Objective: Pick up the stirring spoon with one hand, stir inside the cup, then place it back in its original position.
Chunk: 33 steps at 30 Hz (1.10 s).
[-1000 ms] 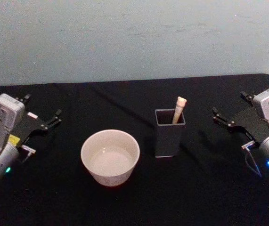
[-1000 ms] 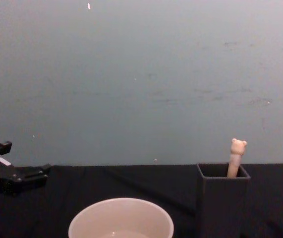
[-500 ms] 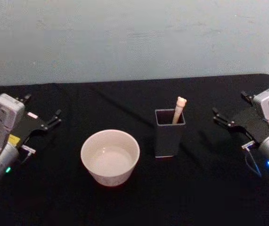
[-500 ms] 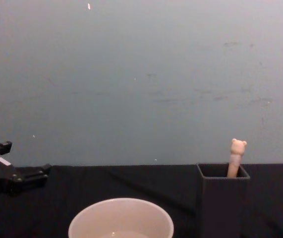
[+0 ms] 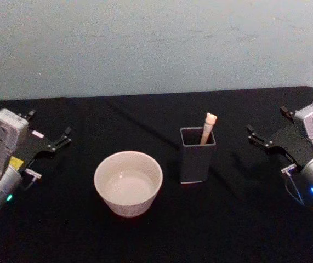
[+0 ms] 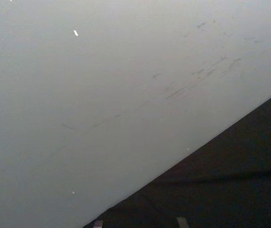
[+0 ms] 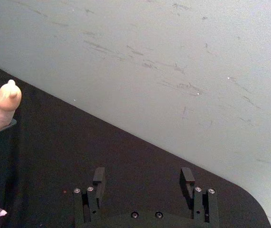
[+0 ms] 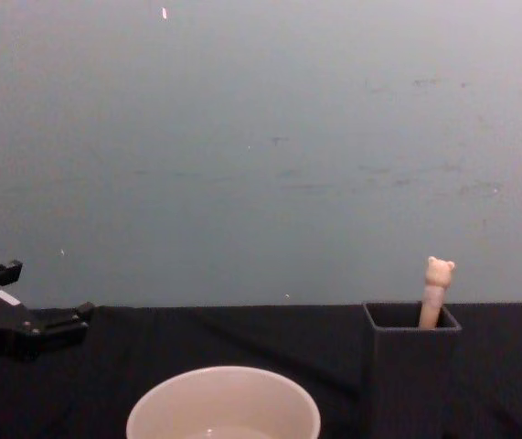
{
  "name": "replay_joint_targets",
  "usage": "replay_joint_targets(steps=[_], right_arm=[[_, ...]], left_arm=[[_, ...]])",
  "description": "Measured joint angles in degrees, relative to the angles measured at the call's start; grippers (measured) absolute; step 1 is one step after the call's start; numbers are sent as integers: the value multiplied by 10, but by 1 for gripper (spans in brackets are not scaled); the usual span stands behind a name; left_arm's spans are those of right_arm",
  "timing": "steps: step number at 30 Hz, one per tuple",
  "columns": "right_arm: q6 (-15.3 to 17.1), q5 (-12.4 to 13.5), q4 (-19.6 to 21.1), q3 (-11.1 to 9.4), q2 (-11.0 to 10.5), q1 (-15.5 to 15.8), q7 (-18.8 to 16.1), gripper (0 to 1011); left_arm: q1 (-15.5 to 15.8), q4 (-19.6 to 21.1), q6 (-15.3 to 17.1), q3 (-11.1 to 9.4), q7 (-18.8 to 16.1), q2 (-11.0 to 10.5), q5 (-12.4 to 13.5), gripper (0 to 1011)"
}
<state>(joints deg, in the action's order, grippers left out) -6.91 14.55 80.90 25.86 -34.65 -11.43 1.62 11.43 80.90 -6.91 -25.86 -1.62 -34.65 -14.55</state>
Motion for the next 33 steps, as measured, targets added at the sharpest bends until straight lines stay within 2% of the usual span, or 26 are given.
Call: replay_joint_targets(steps=[8, 14, 21, 29, 33], right_arm=[[9, 5, 9, -16, -2, 7, -19, 1002], [31, 41, 42, -39, -18, 28, -58, 1002], [52, 86, 95, -63, -44, 67, -112, 1002], [53, 112, 138, -77, -60, 101, -161, 1002], [49, 114, 145, -78, -61, 107, -179, 1002]], left_arm=[[0, 0, 0, 0, 0, 0, 0, 1002], [0, 0, 0, 0, 0, 0, 0, 1001], [0, 0, 0, 0, 0, 0, 0, 1001], [0, 0, 0, 0, 0, 0, 0, 1001], [0, 0, 0, 0, 0, 0, 0, 1001]])
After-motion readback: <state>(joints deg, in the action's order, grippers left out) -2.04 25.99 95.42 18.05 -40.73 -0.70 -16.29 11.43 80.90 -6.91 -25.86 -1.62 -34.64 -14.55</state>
